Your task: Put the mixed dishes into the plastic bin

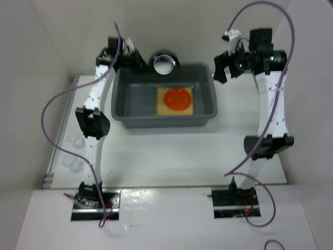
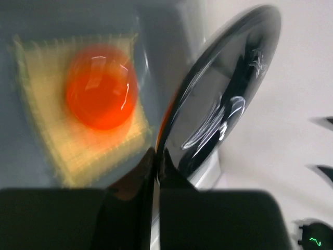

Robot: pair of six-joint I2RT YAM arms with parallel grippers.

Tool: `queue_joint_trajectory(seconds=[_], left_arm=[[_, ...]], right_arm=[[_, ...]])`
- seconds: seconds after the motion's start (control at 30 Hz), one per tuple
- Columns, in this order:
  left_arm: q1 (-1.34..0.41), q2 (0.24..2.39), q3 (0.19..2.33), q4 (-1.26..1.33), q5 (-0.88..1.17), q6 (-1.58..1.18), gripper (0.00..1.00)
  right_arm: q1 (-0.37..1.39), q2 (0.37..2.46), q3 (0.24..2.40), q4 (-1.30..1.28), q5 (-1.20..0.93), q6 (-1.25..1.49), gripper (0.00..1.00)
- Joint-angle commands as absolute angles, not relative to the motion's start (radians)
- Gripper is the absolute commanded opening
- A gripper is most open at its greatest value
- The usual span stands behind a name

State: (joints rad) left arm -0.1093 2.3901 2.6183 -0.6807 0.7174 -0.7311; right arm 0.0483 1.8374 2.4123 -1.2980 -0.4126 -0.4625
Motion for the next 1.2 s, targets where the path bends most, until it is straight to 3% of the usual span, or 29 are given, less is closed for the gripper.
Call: queue_joint_trajectory(seconds=[0.0, 0.17, 1.07, 1.13, 1.17], left_arm=[[-0.15, 2.568, 2.993, -0.989, 0.742, -0.732, 0.0], [-0.227, 2.708, 3.132, -1.029, 0.693, -0.713, 0.0], [-0.262, 3.002, 3.137, -1.019, 0.715, -0.696, 0.01], [-0.262, 3.002, 3.137, -1.009, 0.715, -0.696, 0.18], [-0.253, 2.991, 3.137, -0.997, 0.715, -0.696, 0.42]], right_arm=[[0.021, 1.758, 2.39, -1.299, -0.466, -0.475, 0.98], [-0.041, 1.721, 2.379, -1.299, -0.508, -0.476, 0.98], [-0.071, 1.652, 2.284, -1.299, -0.479, -0.476, 0.98], [-0.071, 1.661, 2.284, -1.299, -0.479, -0.476, 0.98], [-0.071, 1.661, 2.284, -1.299, -0.479, -0.476, 0.98]])
